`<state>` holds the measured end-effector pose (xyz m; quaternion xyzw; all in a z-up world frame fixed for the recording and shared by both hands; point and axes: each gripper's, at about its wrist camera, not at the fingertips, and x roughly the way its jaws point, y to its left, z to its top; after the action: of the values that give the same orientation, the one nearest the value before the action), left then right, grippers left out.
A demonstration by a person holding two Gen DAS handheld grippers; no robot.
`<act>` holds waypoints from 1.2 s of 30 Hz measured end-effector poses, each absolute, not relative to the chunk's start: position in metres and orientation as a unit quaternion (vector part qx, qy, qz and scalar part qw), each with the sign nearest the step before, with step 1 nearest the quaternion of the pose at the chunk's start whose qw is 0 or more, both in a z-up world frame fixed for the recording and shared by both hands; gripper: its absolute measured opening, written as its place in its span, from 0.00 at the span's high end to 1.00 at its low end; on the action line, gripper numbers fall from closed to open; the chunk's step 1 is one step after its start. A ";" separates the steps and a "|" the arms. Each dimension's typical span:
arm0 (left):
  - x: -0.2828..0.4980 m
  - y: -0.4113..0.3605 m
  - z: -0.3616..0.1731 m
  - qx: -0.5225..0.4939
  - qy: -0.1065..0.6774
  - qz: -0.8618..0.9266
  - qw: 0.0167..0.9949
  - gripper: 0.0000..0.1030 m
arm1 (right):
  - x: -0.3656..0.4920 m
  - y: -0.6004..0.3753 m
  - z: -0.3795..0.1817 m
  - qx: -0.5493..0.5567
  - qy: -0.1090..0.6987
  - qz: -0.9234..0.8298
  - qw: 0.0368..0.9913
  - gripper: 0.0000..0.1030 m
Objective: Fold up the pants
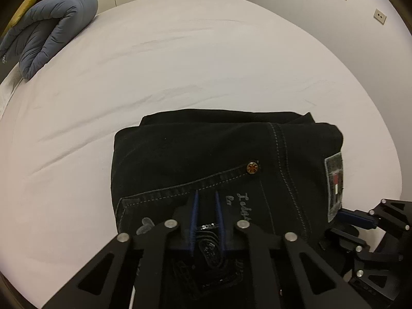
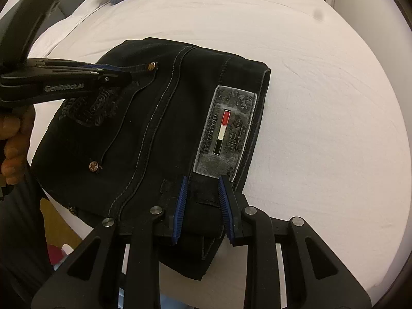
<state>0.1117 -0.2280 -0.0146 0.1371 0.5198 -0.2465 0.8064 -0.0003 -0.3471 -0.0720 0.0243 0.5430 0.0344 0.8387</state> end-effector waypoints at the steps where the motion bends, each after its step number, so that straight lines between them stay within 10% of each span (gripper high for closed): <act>1: 0.112 -0.229 -0.017 0.138 0.519 -0.247 0.807 0.87 | 0.000 -0.348 -0.072 0.024 0.542 0.034 0.839 0.75; 36: -0.023 -0.204 -0.043 0.195 0.460 -0.226 0.836 0.91 | -0.011 -0.348 -0.075 0.031 0.514 0.015 0.857 0.75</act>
<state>-0.0233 -0.2044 -0.0426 0.1951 0.4603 -0.2258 0.8361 -0.0114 -0.3482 -0.0751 0.0314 0.5142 0.0151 0.8569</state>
